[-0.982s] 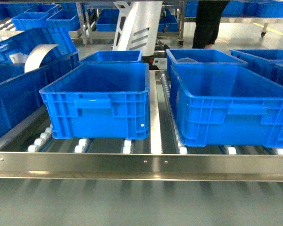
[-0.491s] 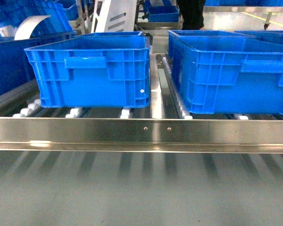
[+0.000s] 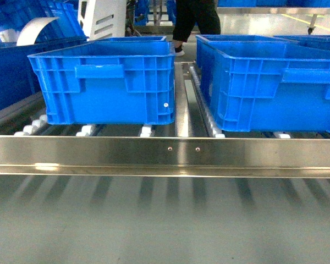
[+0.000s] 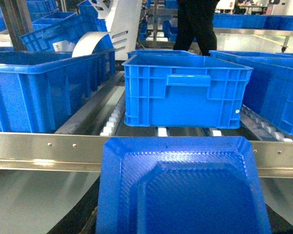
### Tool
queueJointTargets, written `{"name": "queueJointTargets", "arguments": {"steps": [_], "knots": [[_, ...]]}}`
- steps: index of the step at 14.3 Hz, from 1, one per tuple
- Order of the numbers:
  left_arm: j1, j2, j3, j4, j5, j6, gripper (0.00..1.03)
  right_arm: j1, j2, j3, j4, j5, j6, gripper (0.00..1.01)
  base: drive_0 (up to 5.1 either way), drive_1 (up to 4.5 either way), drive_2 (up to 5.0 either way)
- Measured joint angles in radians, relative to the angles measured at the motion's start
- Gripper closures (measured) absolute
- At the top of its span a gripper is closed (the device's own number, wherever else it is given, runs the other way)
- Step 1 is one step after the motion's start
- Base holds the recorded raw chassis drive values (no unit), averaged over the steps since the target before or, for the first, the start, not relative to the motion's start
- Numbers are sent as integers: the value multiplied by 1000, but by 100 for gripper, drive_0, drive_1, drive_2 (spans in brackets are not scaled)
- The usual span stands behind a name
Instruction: Sort blue parts and orange caps into right shelf containers
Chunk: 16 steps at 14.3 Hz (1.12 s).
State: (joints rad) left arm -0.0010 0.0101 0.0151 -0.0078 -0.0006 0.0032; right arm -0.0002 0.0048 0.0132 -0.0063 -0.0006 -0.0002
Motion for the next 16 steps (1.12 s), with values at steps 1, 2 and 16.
{"name": "queueJointTargets", "arguments": {"steps": [1, 2, 16], "knots": [[0, 0, 0, 0, 0, 0, 59, 0, 0, 0, 0, 0, 0, 56, 0, 0, 0], [0, 0, 0, 0, 0, 0, 59, 0, 0, 0, 0, 0, 0, 56, 0, 0, 0], [0, 0, 0, 0, 0, 0, 59, 0, 0, 0, 3, 0, 0, 56, -2, 386, -390]]}}
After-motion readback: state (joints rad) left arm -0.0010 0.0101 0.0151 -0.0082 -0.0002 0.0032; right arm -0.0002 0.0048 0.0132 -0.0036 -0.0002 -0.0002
